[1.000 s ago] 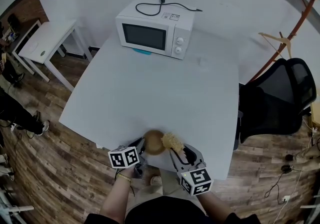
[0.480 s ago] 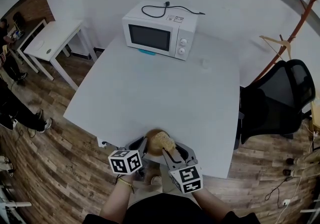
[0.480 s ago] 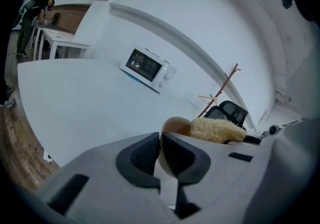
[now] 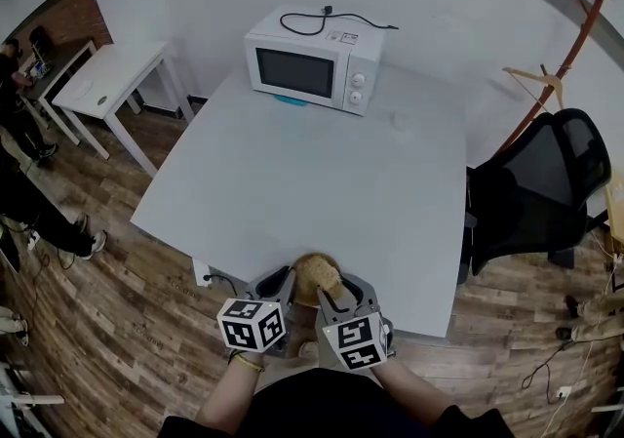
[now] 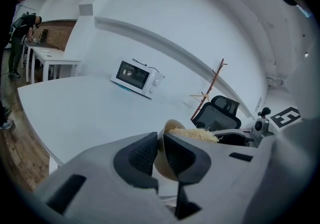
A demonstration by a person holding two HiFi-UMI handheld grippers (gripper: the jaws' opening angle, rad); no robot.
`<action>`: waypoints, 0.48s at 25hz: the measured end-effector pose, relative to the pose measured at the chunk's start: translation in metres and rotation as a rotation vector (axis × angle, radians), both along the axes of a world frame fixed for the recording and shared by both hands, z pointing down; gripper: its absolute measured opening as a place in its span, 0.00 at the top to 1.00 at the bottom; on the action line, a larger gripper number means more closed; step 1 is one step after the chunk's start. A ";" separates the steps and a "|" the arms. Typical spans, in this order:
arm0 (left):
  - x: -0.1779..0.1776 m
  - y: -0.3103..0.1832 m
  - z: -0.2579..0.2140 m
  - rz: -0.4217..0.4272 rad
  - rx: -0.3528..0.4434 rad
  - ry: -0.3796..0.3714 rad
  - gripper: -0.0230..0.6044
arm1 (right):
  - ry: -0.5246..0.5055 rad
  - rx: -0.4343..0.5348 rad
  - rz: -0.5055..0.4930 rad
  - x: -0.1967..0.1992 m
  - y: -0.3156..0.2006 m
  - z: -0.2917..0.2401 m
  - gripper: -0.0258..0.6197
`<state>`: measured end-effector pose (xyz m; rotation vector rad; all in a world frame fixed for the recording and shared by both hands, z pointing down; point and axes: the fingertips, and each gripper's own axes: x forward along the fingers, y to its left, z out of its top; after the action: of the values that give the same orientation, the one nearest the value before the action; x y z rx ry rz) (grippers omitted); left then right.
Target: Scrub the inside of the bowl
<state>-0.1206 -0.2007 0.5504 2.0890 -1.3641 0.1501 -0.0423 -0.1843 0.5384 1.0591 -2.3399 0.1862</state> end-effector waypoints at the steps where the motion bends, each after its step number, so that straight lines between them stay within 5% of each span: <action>1: 0.001 0.002 -0.001 0.004 0.004 -0.002 0.91 | 0.009 0.000 0.002 -0.001 0.001 0.000 0.70; 12: 0.009 0.014 -0.009 0.048 0.038 -0.012 0.90 | 0.029 -0.010 -0.074 -0.021 0.019 -0.003 0.70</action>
<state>-0.1117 -0.1867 0.5413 2.1566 -1.3340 0.1577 -0.0636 -0.1650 0.5357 0.9629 -2.3458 0.1532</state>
